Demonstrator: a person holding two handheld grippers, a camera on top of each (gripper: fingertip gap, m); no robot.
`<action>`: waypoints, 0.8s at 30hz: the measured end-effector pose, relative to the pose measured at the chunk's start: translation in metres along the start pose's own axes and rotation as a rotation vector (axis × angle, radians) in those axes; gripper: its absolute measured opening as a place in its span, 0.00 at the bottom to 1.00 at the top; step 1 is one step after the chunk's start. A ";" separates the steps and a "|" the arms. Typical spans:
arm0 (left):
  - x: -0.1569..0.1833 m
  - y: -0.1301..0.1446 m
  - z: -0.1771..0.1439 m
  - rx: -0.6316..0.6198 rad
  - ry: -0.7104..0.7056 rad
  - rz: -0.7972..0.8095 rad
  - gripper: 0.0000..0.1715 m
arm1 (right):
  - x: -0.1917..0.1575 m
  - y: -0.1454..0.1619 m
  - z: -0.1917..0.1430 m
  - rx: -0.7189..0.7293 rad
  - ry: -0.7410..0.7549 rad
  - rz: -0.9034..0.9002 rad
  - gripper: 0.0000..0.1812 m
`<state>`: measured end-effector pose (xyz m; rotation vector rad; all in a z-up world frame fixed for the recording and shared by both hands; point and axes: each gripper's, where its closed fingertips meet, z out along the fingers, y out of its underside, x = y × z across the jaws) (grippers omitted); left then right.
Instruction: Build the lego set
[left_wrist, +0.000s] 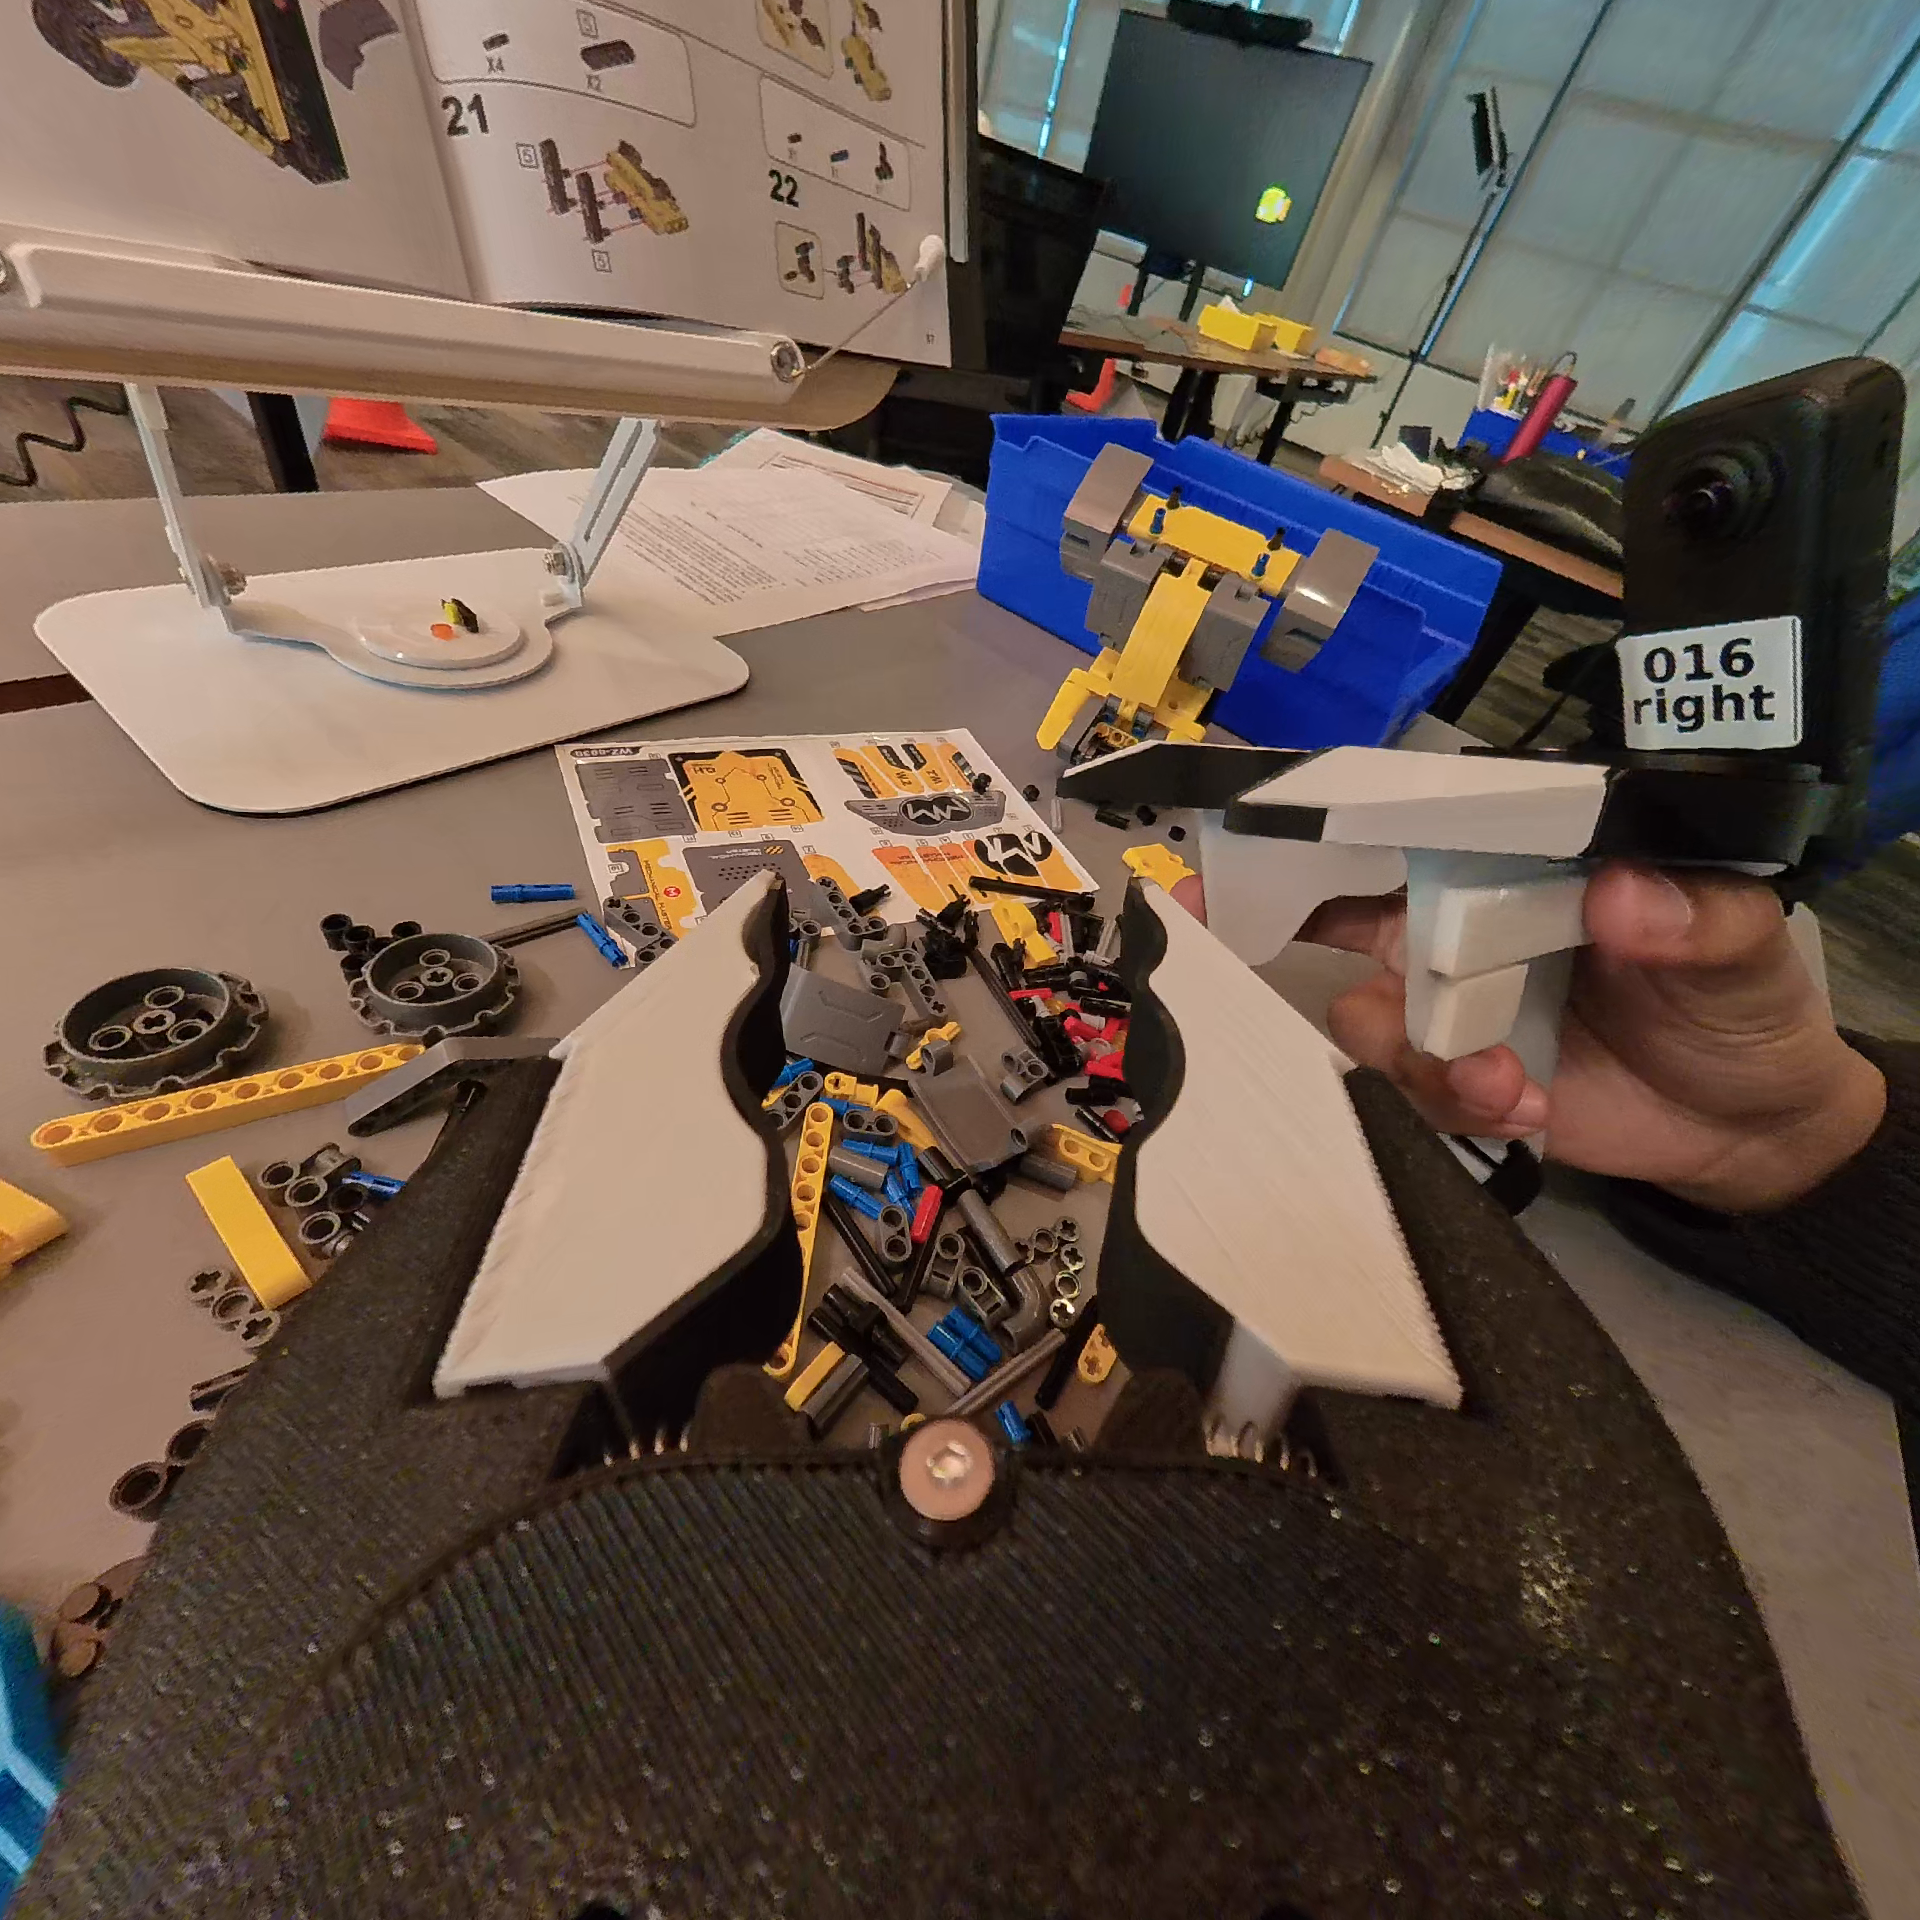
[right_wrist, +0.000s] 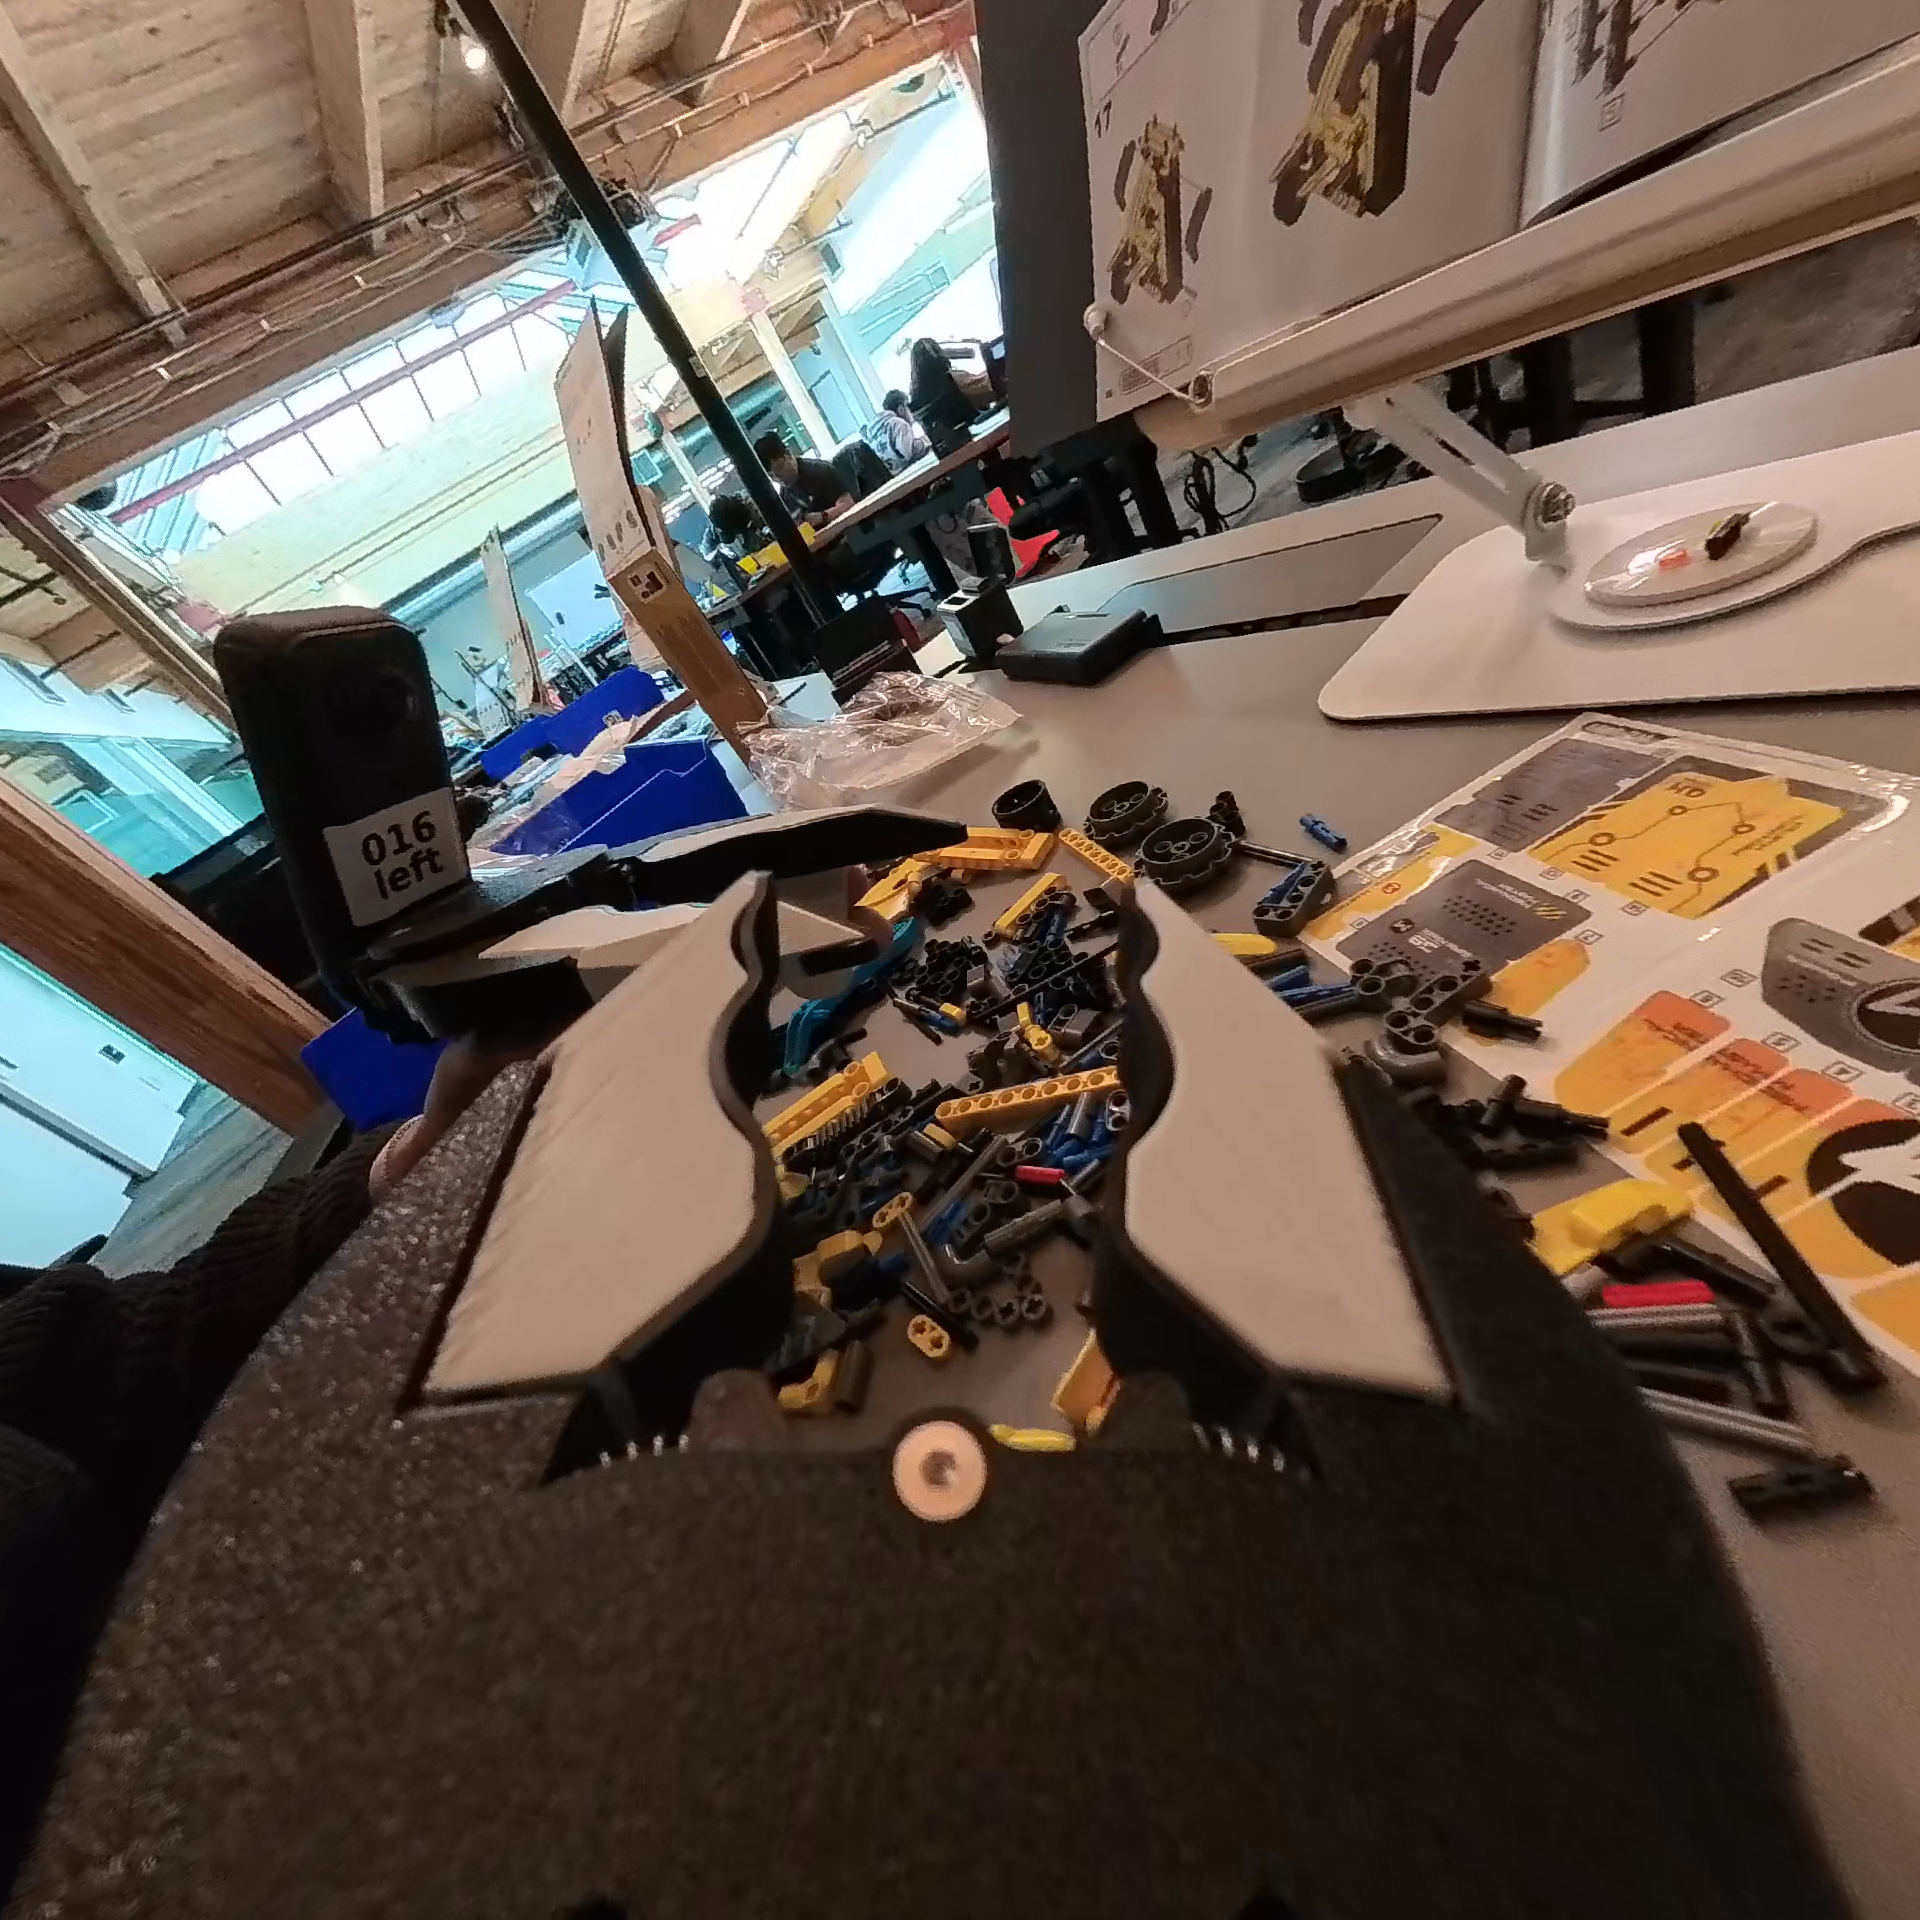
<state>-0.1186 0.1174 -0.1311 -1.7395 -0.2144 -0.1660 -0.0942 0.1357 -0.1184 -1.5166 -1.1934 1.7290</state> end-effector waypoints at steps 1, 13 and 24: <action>0.000 0.000 0.000 0.000 -0.001 0.001 0.34 | 0.000 0.000 0.000 0.001 -0.001 0.000 0.36; -0.004 0.000 0.000 -0.003 -0.016 0.006 0.34 | 0.013 -0.040 -0.021 0.109 0.080 -0.124 0.36; -0.002 0.000 0.000 0.000 -0.006 -0.003 0.35 | 0.102 -0.130 -0.178 0.483 0.438 -0.206 0.35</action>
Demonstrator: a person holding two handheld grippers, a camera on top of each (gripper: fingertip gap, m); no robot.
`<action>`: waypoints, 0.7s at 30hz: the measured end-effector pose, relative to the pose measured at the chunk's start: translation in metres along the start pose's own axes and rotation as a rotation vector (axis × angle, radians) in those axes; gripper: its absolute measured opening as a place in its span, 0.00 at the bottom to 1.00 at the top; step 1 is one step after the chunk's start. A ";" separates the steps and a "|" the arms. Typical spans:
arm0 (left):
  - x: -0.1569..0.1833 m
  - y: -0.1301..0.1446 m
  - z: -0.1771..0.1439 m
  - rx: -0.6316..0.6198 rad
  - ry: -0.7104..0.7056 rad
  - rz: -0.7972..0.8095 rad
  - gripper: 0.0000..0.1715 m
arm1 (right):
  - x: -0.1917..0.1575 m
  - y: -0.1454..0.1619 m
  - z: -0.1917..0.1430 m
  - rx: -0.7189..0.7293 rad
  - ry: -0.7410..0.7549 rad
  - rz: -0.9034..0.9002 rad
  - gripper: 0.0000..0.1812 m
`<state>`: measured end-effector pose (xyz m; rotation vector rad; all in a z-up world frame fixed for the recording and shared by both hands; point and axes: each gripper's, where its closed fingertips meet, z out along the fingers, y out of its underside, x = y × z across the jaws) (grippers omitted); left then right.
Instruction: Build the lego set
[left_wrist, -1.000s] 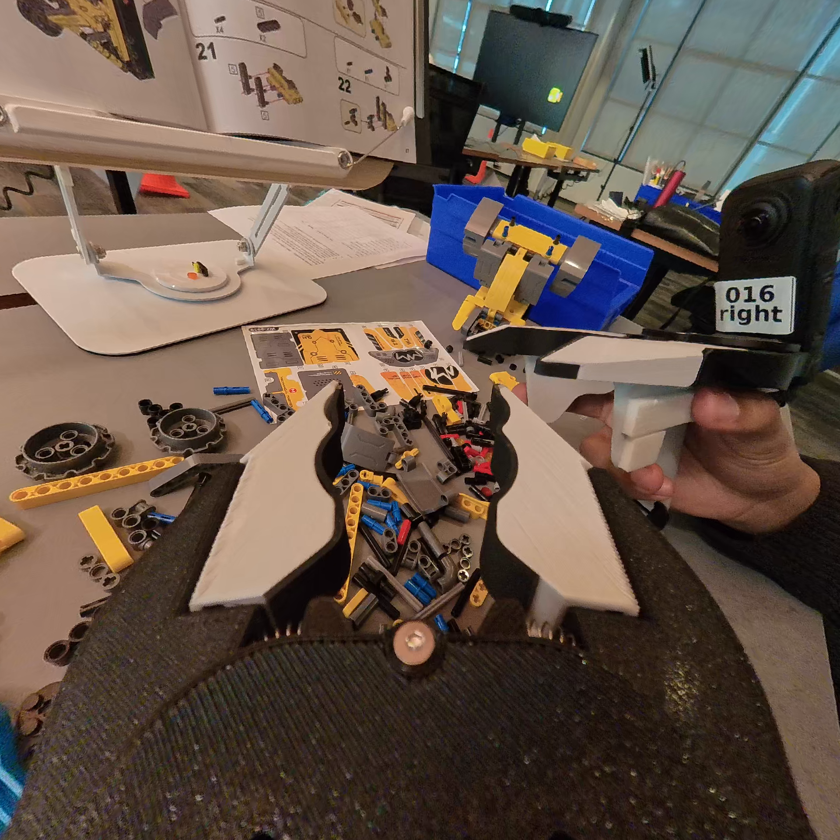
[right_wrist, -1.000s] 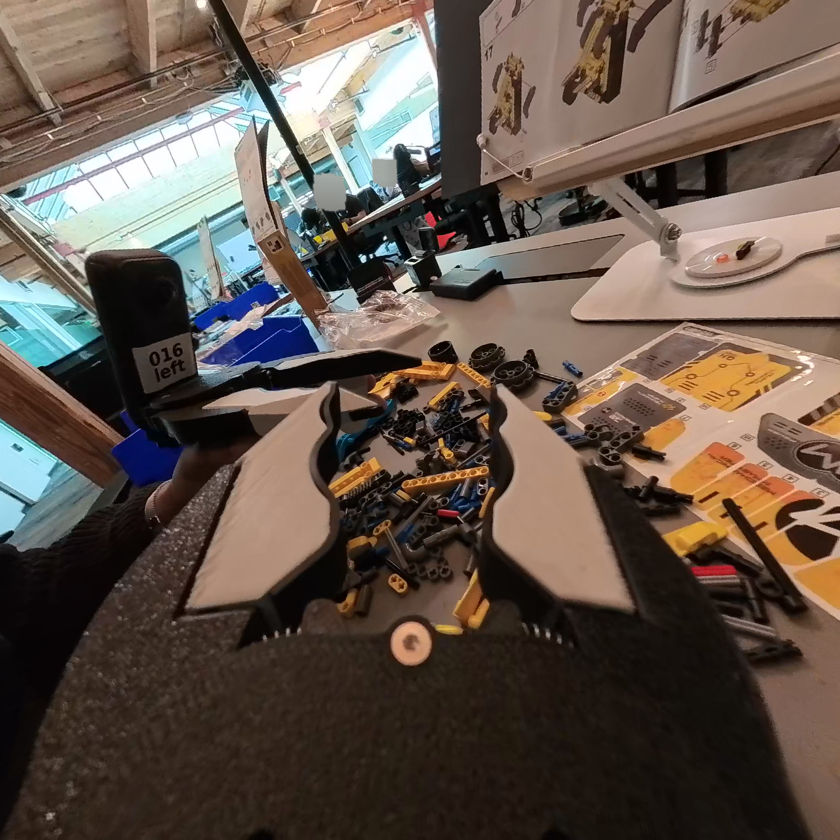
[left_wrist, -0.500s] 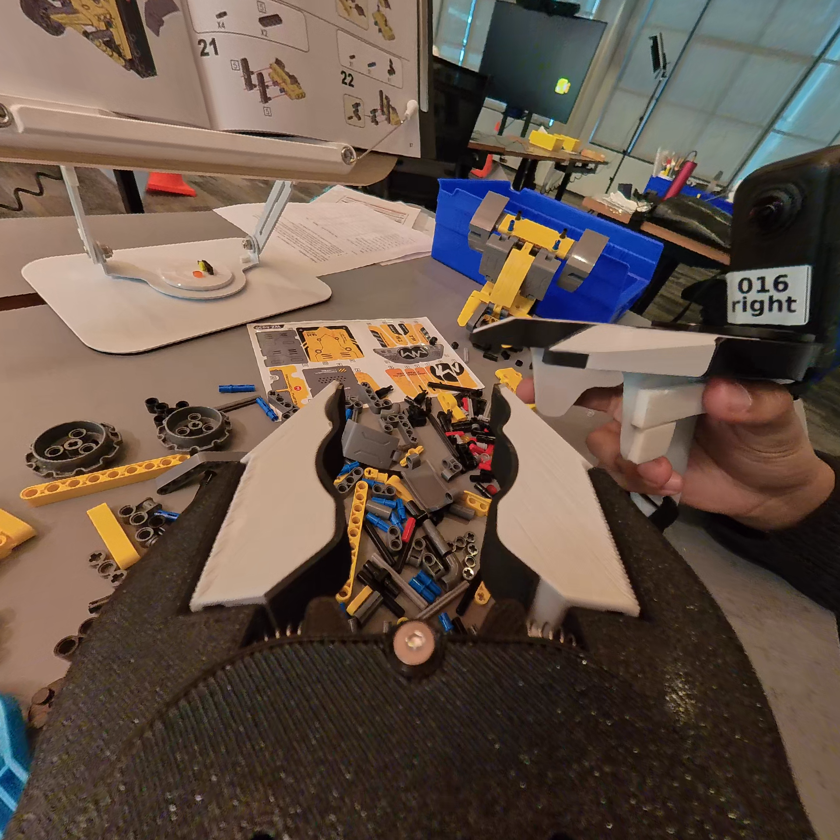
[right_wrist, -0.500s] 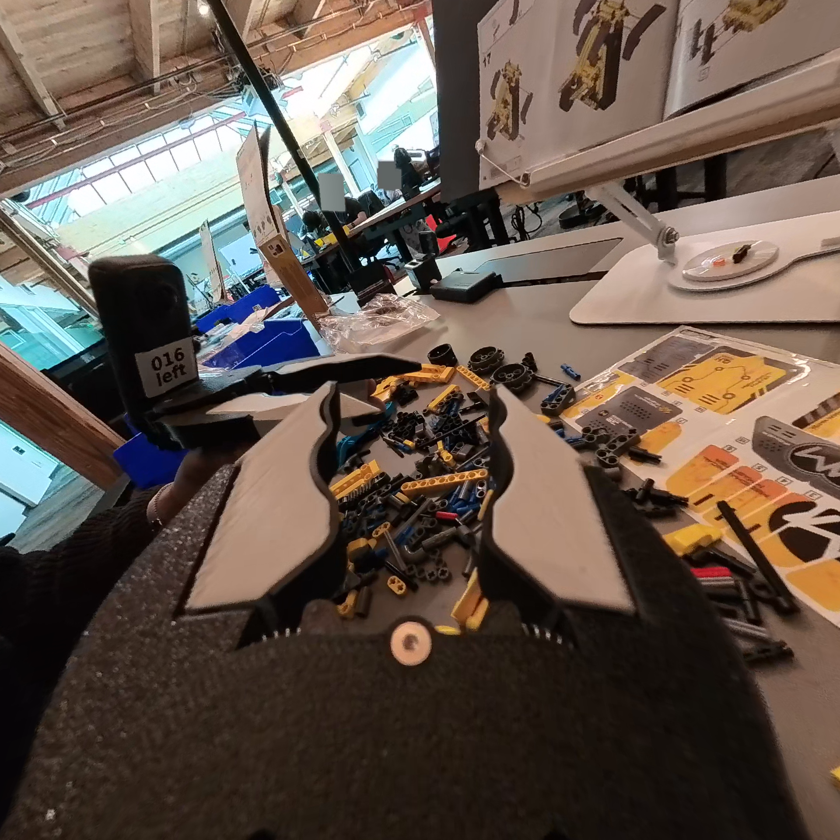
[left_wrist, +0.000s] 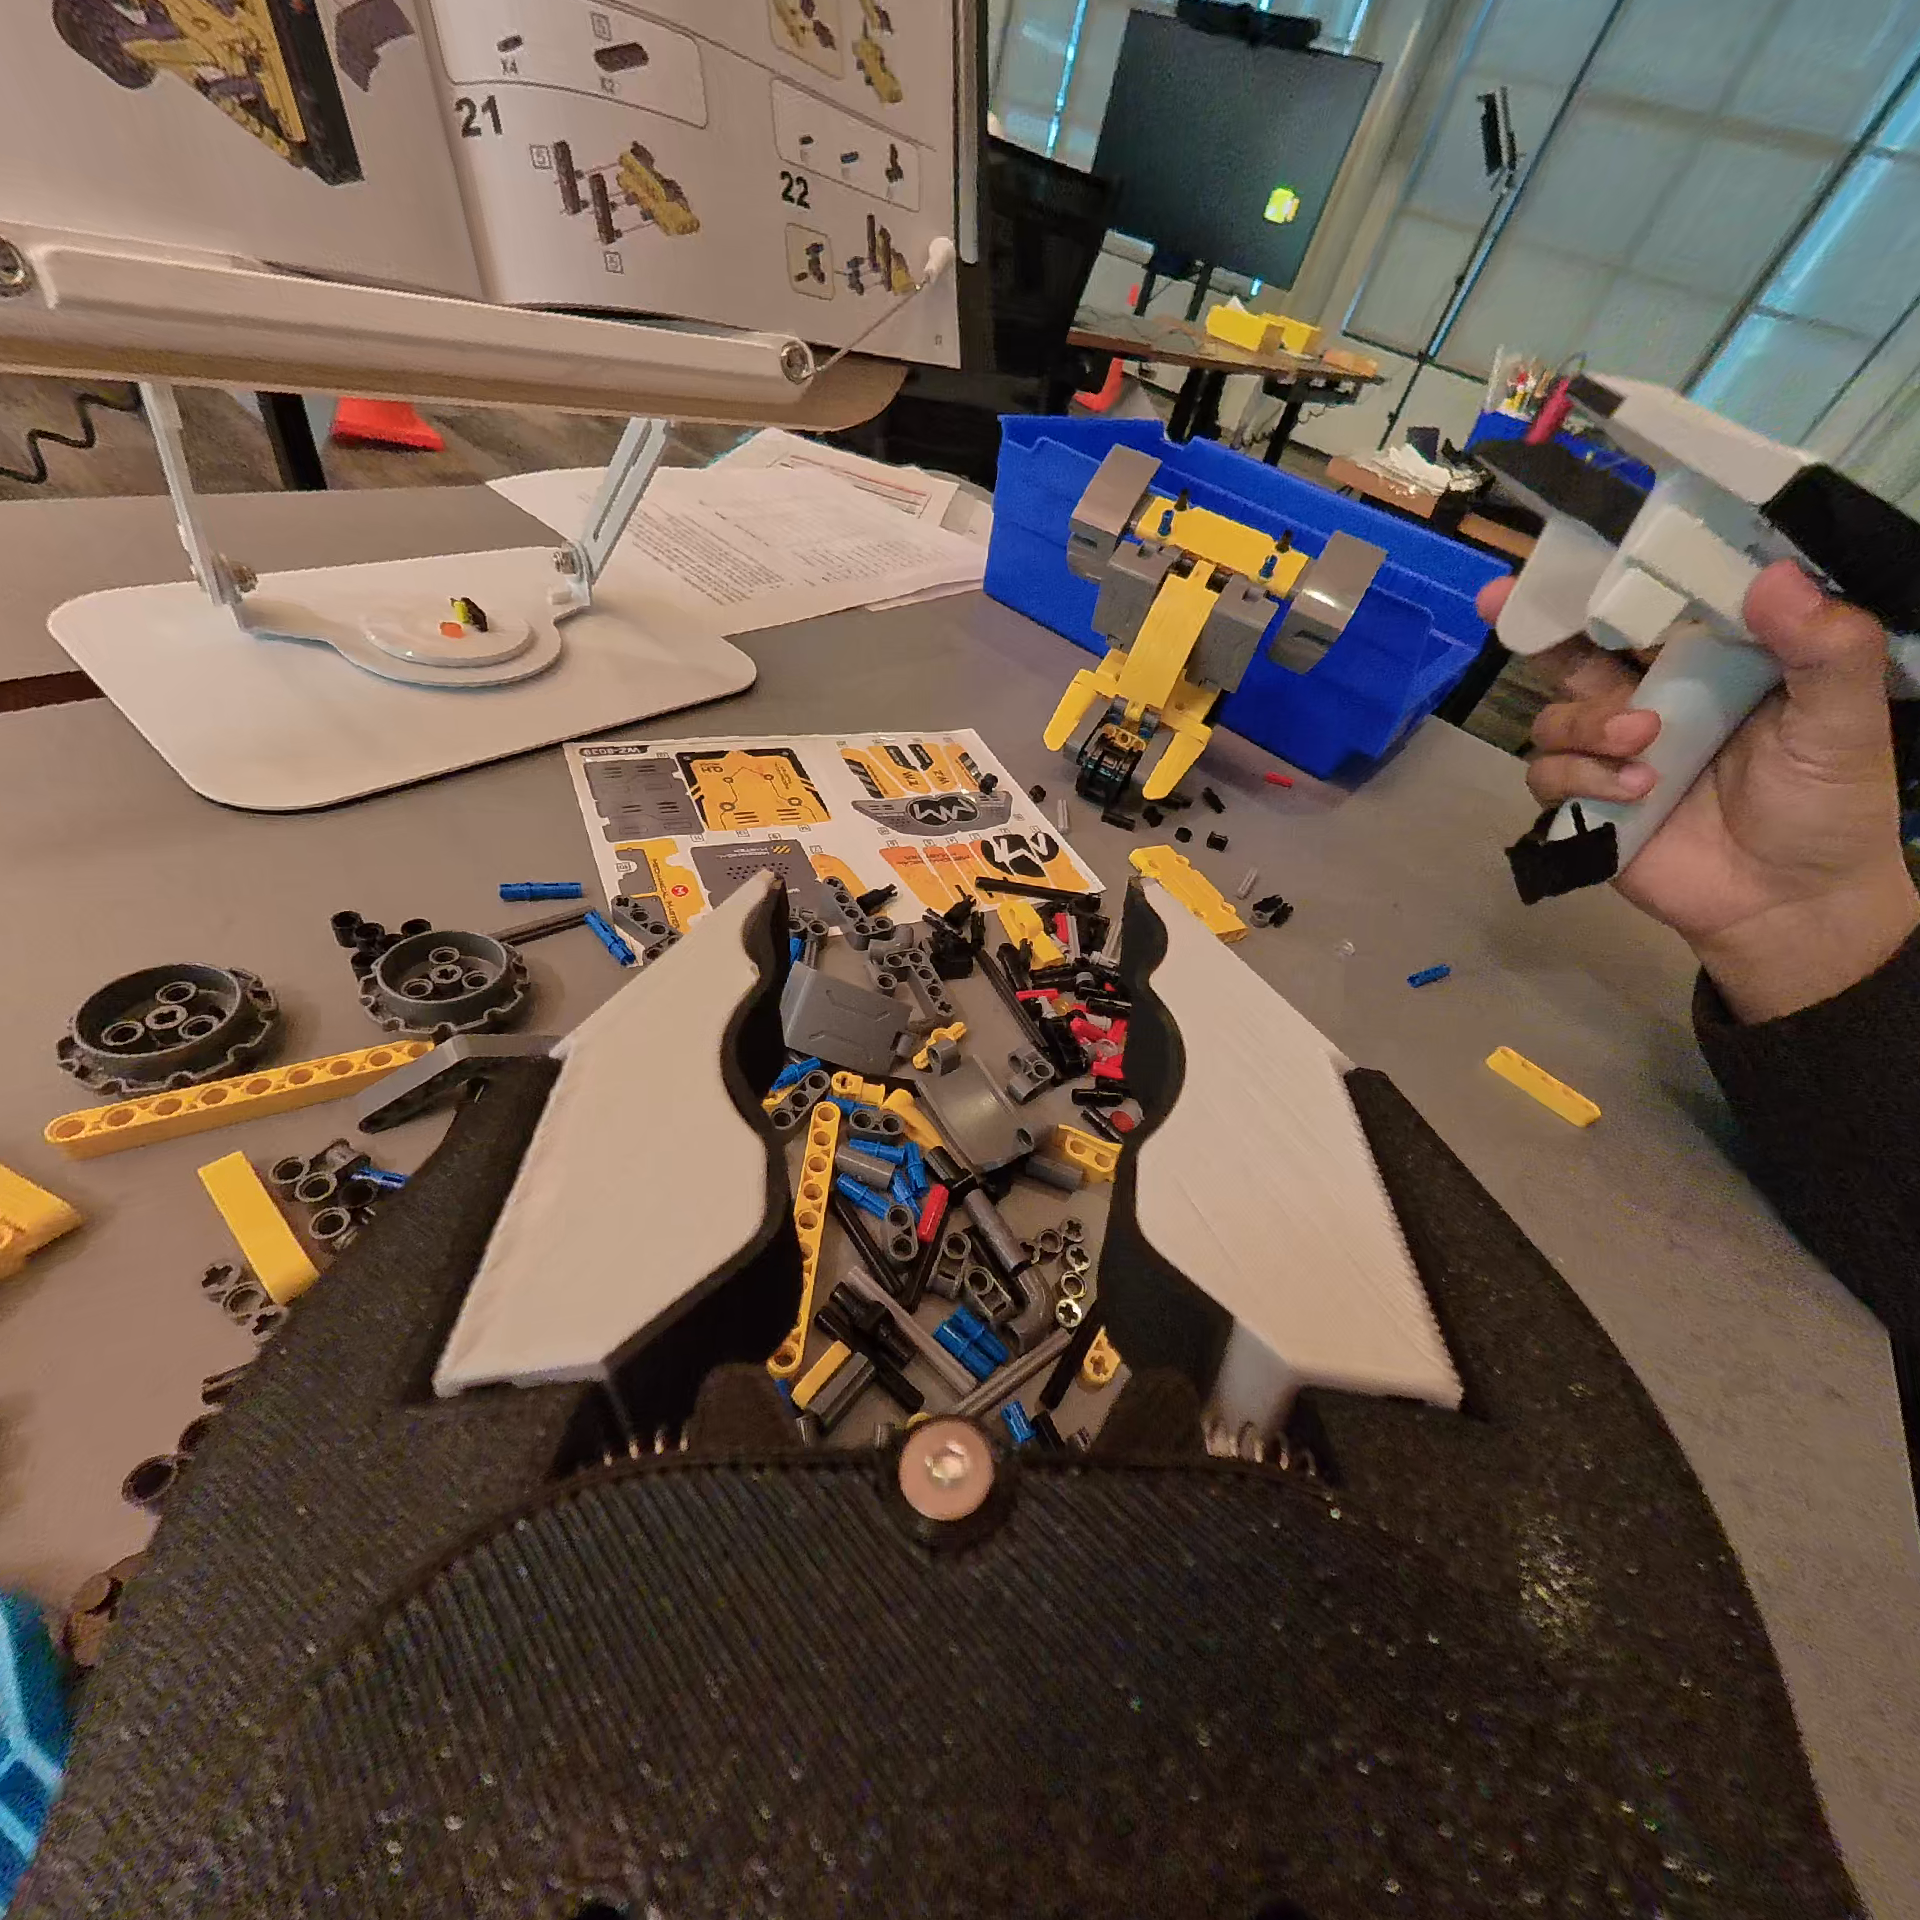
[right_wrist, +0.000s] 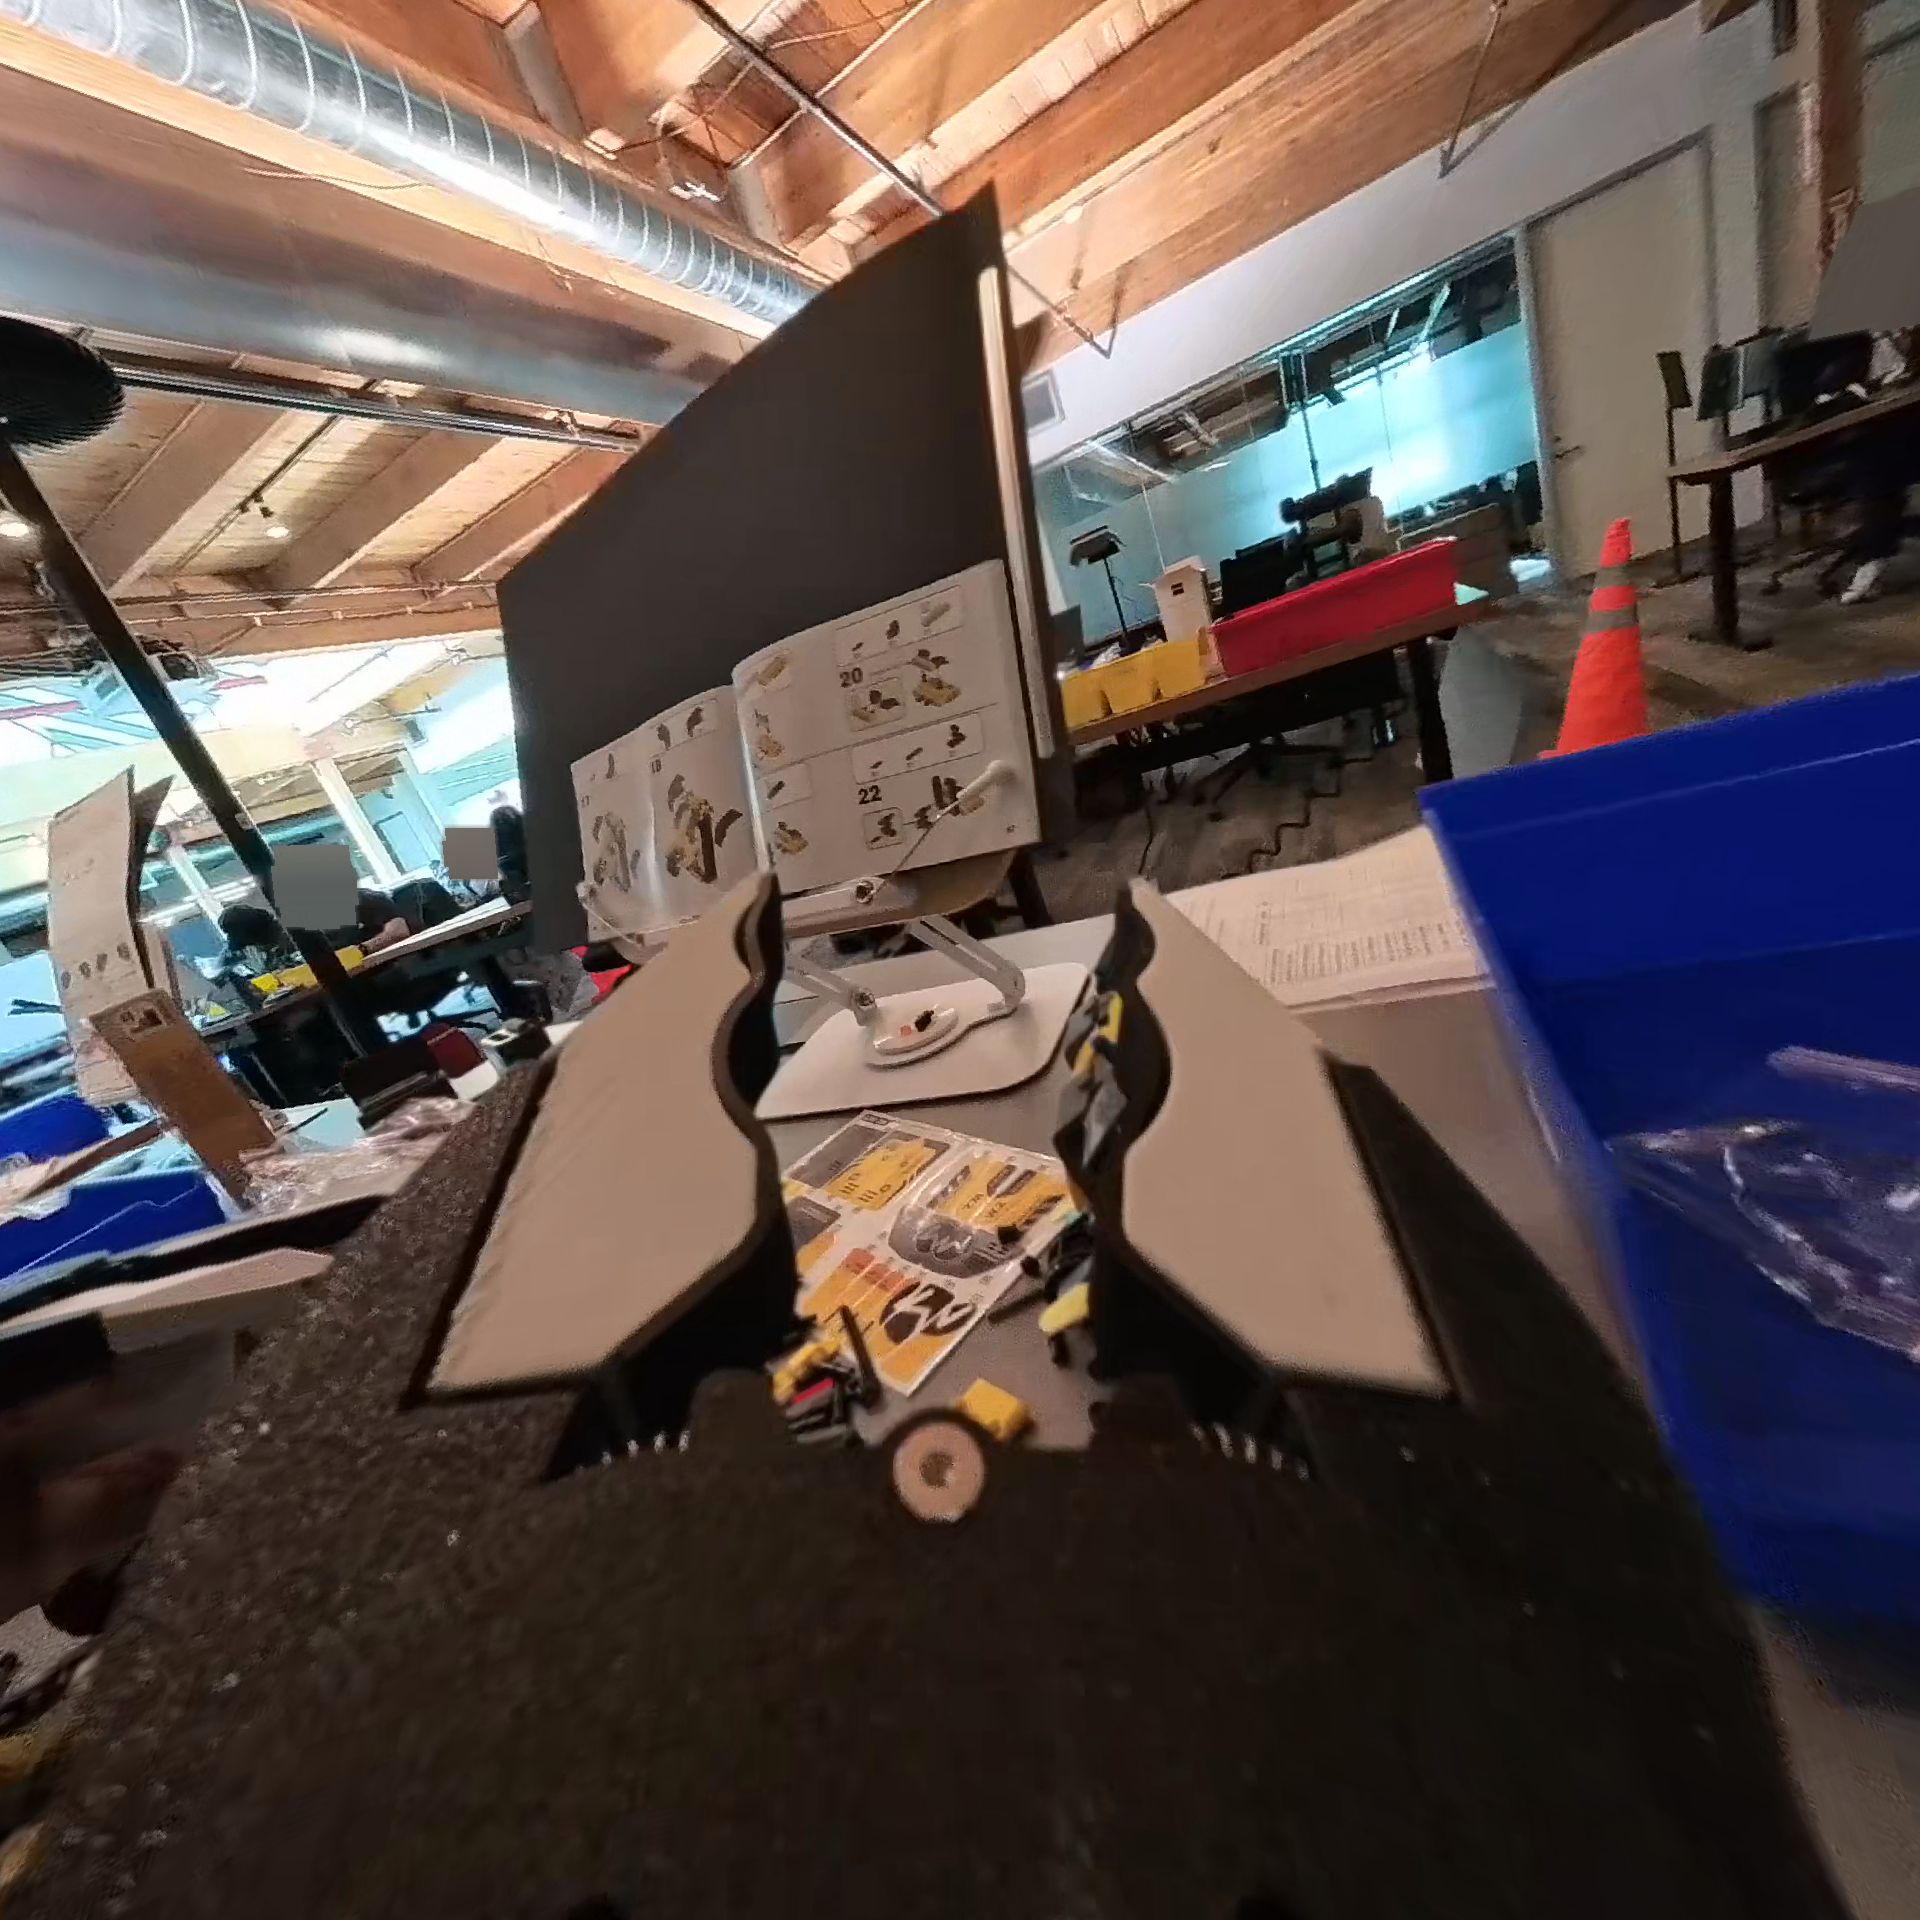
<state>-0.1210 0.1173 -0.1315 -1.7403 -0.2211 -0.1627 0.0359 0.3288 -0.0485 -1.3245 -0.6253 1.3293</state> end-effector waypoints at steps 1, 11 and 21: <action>0.000 0.001 0.000 -0.003 0.000 0.000 0.34 | 0.004 0.002 -0.004 -0.005 0.005 0.011 0.35; 0.004 0.006 0.003 -0.027 0.008 0.016 0.34 | -0.011 0.026 -0.001 -0.090 -0.033 -0.036 0.35; 0.006 0.001 -0.001 -0.011 0.066 -0.109 0.34 | -0.012 0.018 -0.005 -0.038 -0.044 -0.030 0.19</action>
